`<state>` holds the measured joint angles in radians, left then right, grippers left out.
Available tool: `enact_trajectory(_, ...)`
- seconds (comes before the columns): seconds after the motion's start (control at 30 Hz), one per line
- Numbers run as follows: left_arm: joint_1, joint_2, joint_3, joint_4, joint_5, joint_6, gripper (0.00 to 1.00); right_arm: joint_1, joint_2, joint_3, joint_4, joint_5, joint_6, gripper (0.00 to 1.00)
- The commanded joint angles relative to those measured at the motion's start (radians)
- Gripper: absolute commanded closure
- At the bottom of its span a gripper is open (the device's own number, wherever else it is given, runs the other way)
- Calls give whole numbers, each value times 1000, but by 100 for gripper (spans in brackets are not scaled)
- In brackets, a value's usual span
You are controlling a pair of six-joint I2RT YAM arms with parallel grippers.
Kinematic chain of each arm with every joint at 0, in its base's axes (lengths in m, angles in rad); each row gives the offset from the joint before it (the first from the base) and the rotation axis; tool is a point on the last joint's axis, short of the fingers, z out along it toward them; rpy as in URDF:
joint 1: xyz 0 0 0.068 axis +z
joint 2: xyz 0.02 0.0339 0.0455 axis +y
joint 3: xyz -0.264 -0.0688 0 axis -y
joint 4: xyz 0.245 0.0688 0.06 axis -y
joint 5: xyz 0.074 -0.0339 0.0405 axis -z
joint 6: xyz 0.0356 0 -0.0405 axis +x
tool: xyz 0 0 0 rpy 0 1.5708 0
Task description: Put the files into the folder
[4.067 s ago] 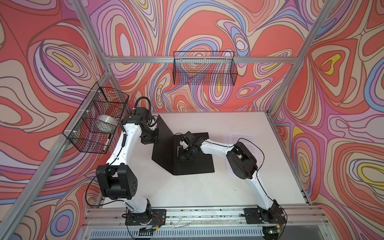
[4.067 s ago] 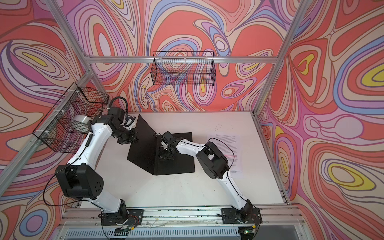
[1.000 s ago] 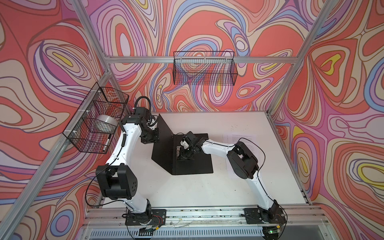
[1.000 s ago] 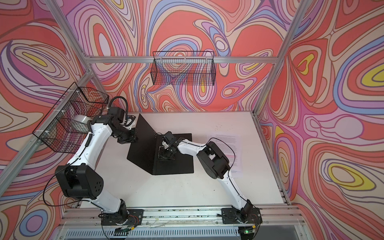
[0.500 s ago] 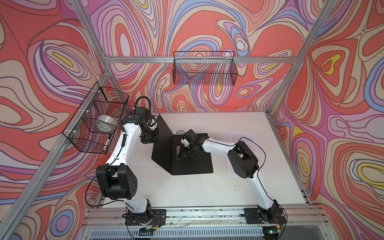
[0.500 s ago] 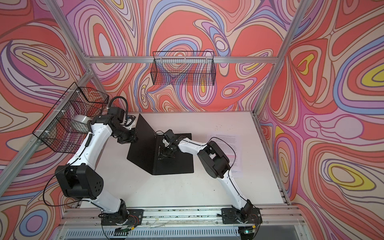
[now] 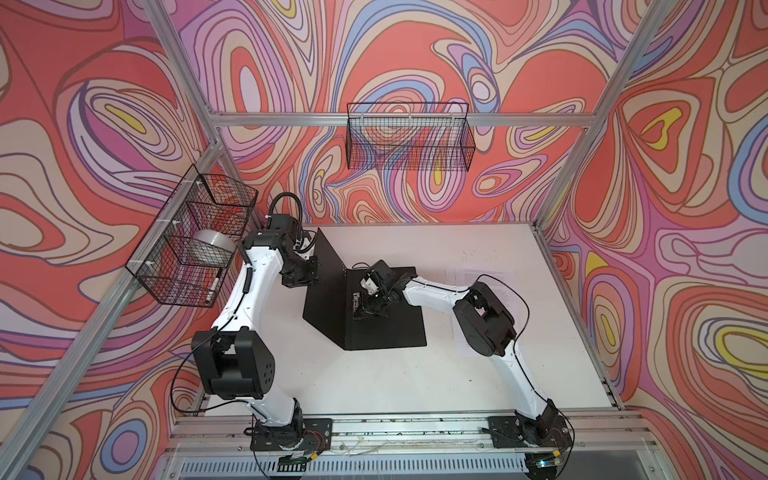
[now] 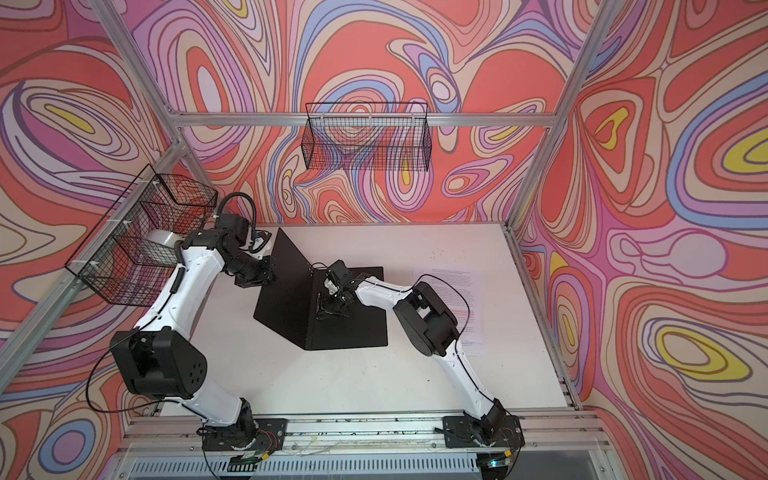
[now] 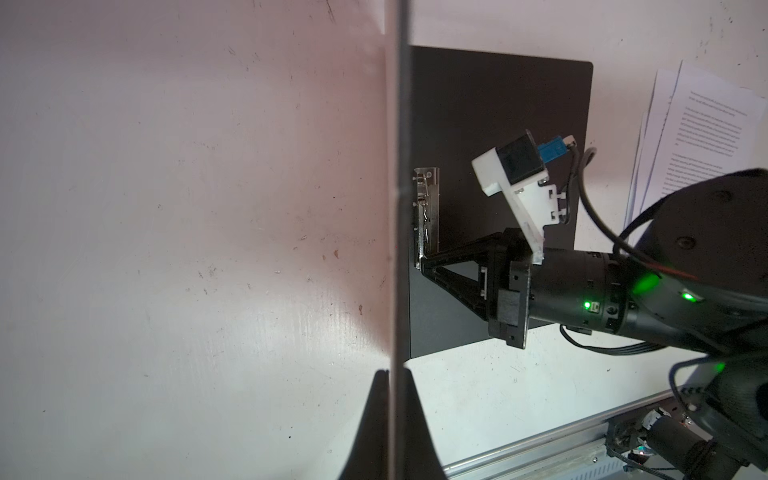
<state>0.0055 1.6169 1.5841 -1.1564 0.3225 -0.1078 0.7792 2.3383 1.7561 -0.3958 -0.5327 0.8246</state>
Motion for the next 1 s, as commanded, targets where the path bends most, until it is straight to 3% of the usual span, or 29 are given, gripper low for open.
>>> enact_trajectory(0.0,4,-20,26,-26,12,16,100,-4,41,5,-47,23,-11,93)
enact_trajectory(0.27,4,-17,34,-29,1,19,100,-3,61,14,-112,59,-32,100)
enact_trajectory(0.97,5,-18,47,-35,-5,23,100,-4,122,21,-245,150,-76,100)
